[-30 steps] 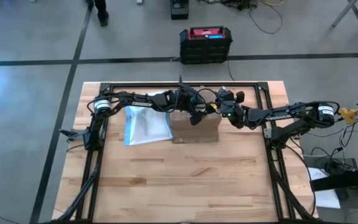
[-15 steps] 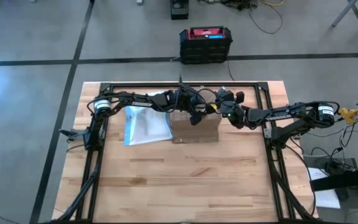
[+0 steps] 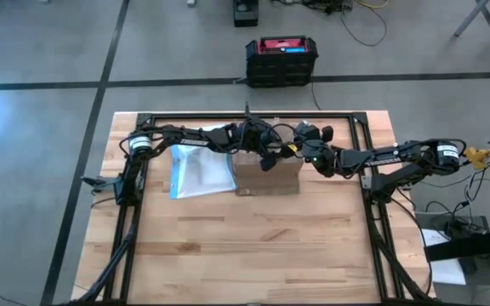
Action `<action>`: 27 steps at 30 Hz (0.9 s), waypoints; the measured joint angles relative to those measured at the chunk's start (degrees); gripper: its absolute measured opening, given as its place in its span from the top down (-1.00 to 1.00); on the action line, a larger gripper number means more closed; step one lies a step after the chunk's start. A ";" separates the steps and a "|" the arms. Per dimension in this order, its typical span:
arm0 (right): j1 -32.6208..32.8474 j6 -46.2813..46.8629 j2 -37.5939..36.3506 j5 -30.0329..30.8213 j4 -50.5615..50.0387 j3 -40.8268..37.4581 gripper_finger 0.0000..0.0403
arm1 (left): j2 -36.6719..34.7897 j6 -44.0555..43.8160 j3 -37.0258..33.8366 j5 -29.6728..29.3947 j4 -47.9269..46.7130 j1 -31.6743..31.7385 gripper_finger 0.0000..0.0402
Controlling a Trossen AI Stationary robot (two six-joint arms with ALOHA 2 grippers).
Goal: Pack items into zip bag
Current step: Break down the brown box until it is flat
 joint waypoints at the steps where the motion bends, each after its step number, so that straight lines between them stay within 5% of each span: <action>1: 0.00 0.02 0.00 0.22 -0.35 0.00 0.72 | 0.00 0.00 0.00 0.02 -0.01 0.00 -0.38; 27: 0.00 -3.73 -0.72 -1.50 -2.65 -0.26 0.72 | 0.00 -0.24 0.00 -0.09 -0.21 0.00 -0.38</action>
